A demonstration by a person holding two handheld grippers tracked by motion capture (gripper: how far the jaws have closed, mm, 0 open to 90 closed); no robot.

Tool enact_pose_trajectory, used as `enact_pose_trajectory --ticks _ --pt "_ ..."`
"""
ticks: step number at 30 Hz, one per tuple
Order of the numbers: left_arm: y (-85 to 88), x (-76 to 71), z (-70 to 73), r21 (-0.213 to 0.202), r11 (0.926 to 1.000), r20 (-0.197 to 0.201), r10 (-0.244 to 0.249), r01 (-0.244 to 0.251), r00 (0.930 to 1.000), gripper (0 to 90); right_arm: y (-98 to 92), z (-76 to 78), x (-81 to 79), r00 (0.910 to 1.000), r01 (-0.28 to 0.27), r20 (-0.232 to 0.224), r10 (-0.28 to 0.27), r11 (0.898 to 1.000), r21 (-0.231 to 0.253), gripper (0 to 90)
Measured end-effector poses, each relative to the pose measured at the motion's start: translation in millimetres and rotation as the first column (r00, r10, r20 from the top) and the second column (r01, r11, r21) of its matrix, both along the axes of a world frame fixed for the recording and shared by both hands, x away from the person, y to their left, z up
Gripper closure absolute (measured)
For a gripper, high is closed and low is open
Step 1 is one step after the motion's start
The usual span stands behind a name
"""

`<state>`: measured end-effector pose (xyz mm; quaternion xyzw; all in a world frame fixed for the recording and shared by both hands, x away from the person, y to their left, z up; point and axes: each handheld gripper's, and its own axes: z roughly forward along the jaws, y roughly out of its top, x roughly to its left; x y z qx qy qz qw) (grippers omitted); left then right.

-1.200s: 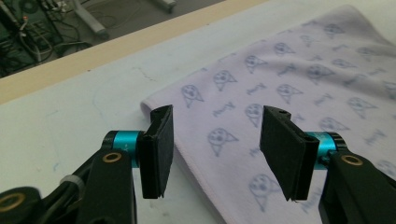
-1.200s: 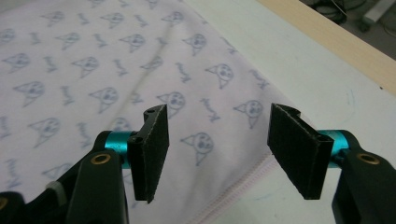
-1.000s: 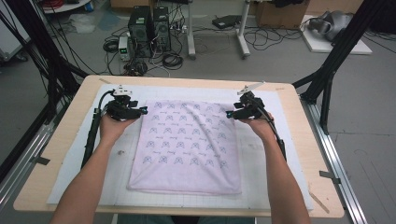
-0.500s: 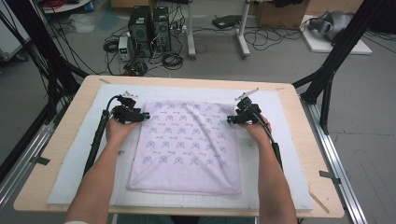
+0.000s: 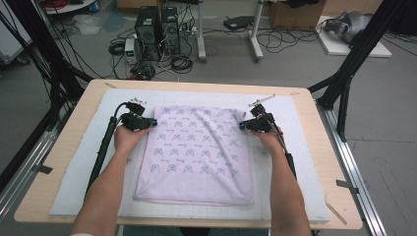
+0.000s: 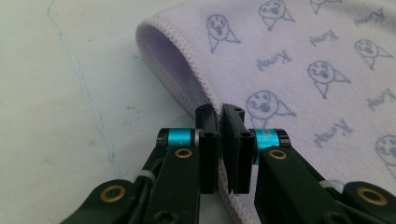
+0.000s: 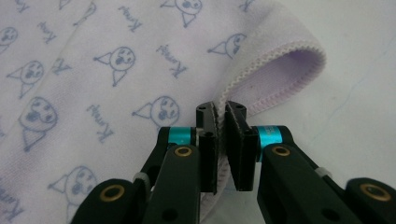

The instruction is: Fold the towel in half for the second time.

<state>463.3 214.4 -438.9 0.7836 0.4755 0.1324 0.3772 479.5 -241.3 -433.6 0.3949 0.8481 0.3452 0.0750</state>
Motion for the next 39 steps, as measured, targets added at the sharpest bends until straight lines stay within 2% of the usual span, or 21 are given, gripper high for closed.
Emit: enact_pose_trajectory --ticks 2,5,8,9,13,15,17,20,21,24,26,31,33,35,37,39 --pt "1.0 -1.3 3.5 -0.009 1.0000 0.020 -0.004 0.004 0.9998 85.1 -1.0 3.3 -0.6 0.9998 -0.004 0.017 0.003 1.000 0.004 84.3" --pt "5.6 -4.2 12.4 -0.047 0.9988 0.053 -0.013 0.016 0.9985 85.2 -5.6 13.7 -3.8 0.9988 -0.013 0.048 0.012 1.000 0.014 84.4" --pt "8.2 -9.9 21.5 -0.077 0.9966 0.083 -0.022 0.029 0.9963 85.2 -8.0 20.9 -6.7 0.9985 -0.014 0.054 0.013 1.000 0.009 84.5" --pt "9.2 -12.4 24.2 -0.077 0.9964 0.093 -0.029 0.037 0.9952 85.2 -8.1 23.4 -7.7 0.9988 -0.016 0.047 0.016 1.000 0.005 84.5" --pt "12.5 -23.8 33.2 -0.070 0.9952 0.124 -0.060 0.069 0.9905 85.2 -8.6 36.6 -14.2 0.9967 -0.049 0.067 0.047 0.998 0.033 84.5" --pt "17.2 -32.2 37.1 -0.086 0.9934 0.148 -0.062 0.076 0.9870 85.2 -10.2 44.5 -19.4 0.9959 -0.061 0.070 0.058 0.997 0.039 84.5" --pt "20.4 -40.0 40.0 -0.090 0.9915 0.147 -0.081 0.094 0.9859 85.2 -12.3 51.1 -25.5 0.9953 -0.074 0.066 0.071 0.997 0.036 84.5" --pt "21.5 -55.2 44.8 -0.079 0.9903 0.183 -0.098 0.114 0.9782 85.2 -14.5 59.0 -37.6 0.9929 -0.103 0.066 0.099 0.993 0.057 84.4" --pt "21.7 -60.3 45.3 -0.083 0.9892 0.182 -0.105 0.121 0.9778 85.2 -13.9 61.0 -42.4 0.9921 -0.110 0.067 0.106 0.992 0.057 84.4" --pt "24.5 -79.4 42.7 -0.059 0.9866 0.185 -0.139 0.152 0.9728 85.1 -13.2 64.0 -59.7 0.9878 -0.148 0.059 0.144 0.986 0.078 84.5" --pt "27.3 -93.1 36.8 -0.066 0.9831 0.177 -0.157 0.171 0.9716 85.1 -15.5 61.6 -71.3 0.9842 -0.171 0.061 0.166 0.982 0.084 84.5" --pt "30.6 -117.6 20.6 -0.031 0.9783 0.152 -0.198 0.205 0.9684 84.4 -19.5 38.3 -96.2 0.9821 -0.188 0.010 0.188 0.977 0.104 84.3" --pt "30.2 -121.8 13.8 -0.009 0.9750 0.112 -0.220 0.222 0.9691 82.0 -20.3 27.4 -101.3 0.9817 -0.190 0.001 0.191 0.977 0.097 83.4" --pt "31.1 -123.8 10.6 0.020 0.9736 0.088 -0.228 0.227 0.9696 76.6 -22.1 21.1 -104.1 0.9814 -0.190 -0.012 0.191 0.978 0.085 76.7" --pt "34.7 -123.5 11.2 0.009 0.9752 0.068 -0.221 0.221 0.9728 64.4 -24.2 20.4 -104.4 0.9842 -0.174 -0.014 0.176 0.981 0.088 62.4" --pt "38.6 -122.8 16.0 -0.013 0.9791 0.077 -0.201 0.203 0.9765 53.0 -26.8 25.3 -103.3 0.9874 -0.158 0.002 0.158 0.983 0.096 48.9"
